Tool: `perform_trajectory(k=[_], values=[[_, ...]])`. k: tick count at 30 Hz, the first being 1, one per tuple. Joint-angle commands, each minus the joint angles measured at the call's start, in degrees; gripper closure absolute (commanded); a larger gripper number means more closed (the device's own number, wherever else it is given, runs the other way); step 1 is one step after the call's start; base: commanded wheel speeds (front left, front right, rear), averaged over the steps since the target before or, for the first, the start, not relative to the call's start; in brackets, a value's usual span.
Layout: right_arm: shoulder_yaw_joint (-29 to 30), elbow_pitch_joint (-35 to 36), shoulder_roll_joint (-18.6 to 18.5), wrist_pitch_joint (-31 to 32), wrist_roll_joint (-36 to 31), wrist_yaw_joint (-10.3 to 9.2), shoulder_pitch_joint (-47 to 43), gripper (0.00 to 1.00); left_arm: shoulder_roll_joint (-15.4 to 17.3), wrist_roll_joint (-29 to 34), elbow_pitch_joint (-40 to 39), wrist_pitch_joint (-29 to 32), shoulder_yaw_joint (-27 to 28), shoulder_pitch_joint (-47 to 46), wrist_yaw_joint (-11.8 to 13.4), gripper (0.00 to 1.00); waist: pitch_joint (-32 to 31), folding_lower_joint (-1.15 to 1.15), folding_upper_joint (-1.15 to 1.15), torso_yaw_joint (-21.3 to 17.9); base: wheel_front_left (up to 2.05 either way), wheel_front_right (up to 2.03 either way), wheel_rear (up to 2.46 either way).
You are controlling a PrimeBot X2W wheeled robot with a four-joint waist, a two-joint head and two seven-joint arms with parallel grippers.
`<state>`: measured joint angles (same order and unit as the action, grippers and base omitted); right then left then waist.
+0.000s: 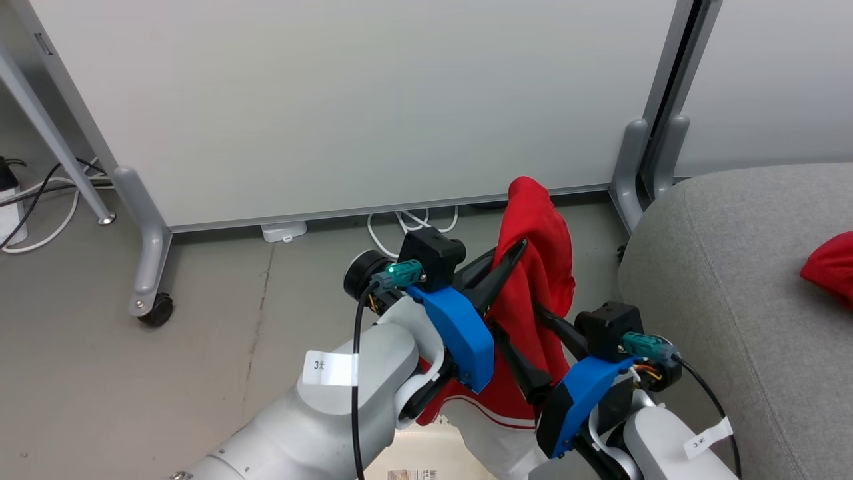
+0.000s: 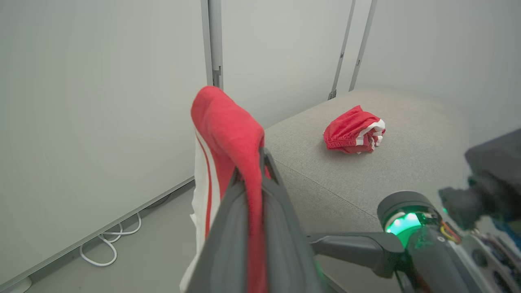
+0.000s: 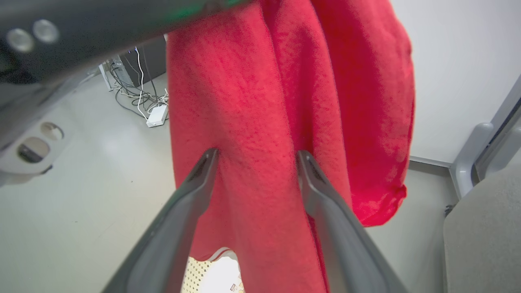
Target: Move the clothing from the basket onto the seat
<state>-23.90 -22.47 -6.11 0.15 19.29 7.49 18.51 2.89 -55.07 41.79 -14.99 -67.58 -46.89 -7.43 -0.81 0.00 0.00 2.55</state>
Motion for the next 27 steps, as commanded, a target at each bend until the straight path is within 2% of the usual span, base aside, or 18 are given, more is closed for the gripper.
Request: perform_trajectory(k=[1,14,22,23,24,25,27], values=[[-0.40,-0.57,-0.38,-0.32,0.28,0.01,0.89,0.00,-0.01,-0.28,-0.21,-0.28,-0.16,-0.74,-0.09,1.00,0.01,0.00,0.00,0.03,0.00,0.00,0.00],[-6.46,-13.55,1.04,-3.42,4.66,0.02,9.05,0.00,-0.01,-0.88,-1.15,-0.28,-1.29,-0.73,-0.09,1.00,-0.18,0.00,0.00,0.19,0.00,0.00,0.00],[-11.08,-18.97,1.59,-5.94,7.77,0.01,12.81,0.00,-0.01,-1.43,-2.05,-0.29,-2.37,-0.57,-0.09,1.00,-0.42,0.00,0.00,0.57,0.00,0.00,0.00],[-11.56,-19.50,1.60,-6.24,8.21,0.01,13.18,0.50,-0.02,-1.49,-2.05,-0.29,-2.47,-0.52,-0.10,1.00,-0.48,0.00,0.00,0.58,0.00,0.00,0.00],[-11.95,-20.03,1.58,-6.53,8.67,0.01,13.47,0.67,-0.02,-1.55,-2.03,-0.29,-2.54,-0.48,-0.10,1.00,-0.53,0.00,0.00,0.58,0.00,0.00,0.00],[-12.35,-20.52,1.53,-6.81,9.13,0.01,13.70,0.96,-0.02,-1.67,-1.97,-0.29,-2.58,-0.45,-0.10,1.00,-0.58,0.00,0.00,0.56,0.00,0.00,0.00],[-13.16,-21.37,1.33,-7.39,9.90,0.02,14.06,1.00,-0.02,-1.82,-1.84,-0.29,-2.64,-0.41,-0.10,1.00,-0.69,0.00,0.00,0.50,0.00,0.00,0.00]])
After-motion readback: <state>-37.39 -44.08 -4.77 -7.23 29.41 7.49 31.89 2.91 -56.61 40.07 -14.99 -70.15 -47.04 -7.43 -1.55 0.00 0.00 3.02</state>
